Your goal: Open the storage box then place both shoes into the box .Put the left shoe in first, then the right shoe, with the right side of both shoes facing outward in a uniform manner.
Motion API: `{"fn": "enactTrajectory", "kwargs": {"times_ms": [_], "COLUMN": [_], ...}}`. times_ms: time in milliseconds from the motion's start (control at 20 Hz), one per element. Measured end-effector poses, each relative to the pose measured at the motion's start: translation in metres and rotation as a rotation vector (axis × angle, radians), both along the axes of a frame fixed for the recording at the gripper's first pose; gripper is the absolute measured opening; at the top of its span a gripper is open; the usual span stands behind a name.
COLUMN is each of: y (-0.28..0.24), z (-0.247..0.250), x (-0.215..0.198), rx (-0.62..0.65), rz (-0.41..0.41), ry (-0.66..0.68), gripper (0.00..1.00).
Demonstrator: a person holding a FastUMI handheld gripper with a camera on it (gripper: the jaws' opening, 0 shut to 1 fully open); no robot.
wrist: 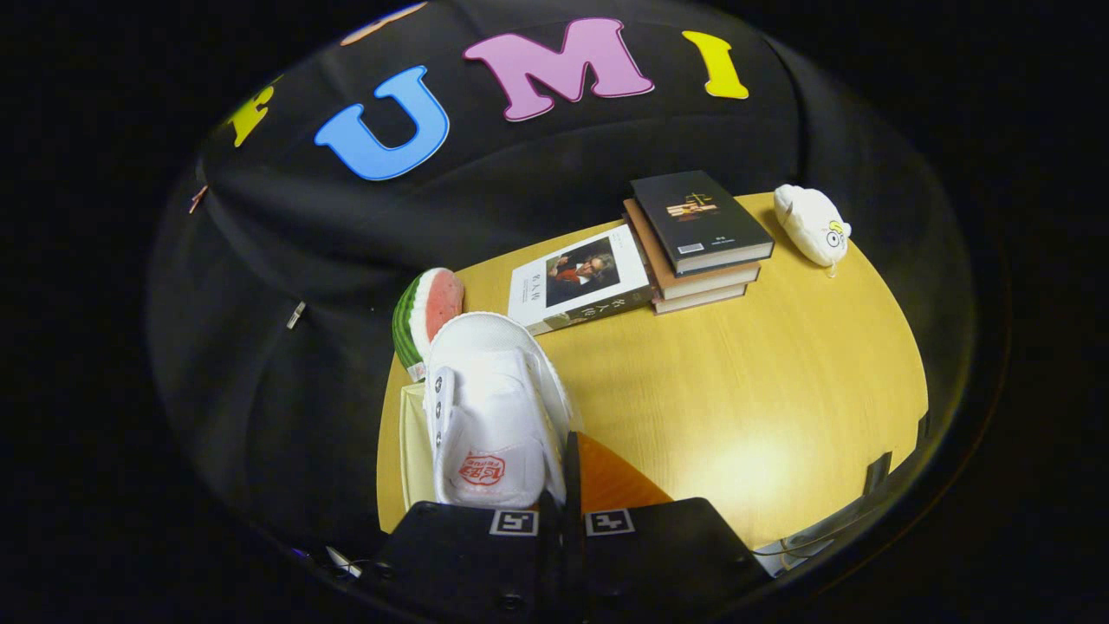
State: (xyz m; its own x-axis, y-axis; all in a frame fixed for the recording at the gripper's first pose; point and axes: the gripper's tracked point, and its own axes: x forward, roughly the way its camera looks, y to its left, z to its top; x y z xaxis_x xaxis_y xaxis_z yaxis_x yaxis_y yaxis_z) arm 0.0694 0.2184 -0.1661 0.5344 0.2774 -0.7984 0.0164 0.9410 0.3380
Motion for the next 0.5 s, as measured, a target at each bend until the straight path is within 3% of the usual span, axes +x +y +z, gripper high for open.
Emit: {"fn": "enactTrajectory", "kwargs": {"times_ms": [500], "y": [0.058], "z": [-0.036], "x": [-0.011], "rx": [-0.071], "rz": [0.056], "ry": [0.047], "gripper": [0.05]}}
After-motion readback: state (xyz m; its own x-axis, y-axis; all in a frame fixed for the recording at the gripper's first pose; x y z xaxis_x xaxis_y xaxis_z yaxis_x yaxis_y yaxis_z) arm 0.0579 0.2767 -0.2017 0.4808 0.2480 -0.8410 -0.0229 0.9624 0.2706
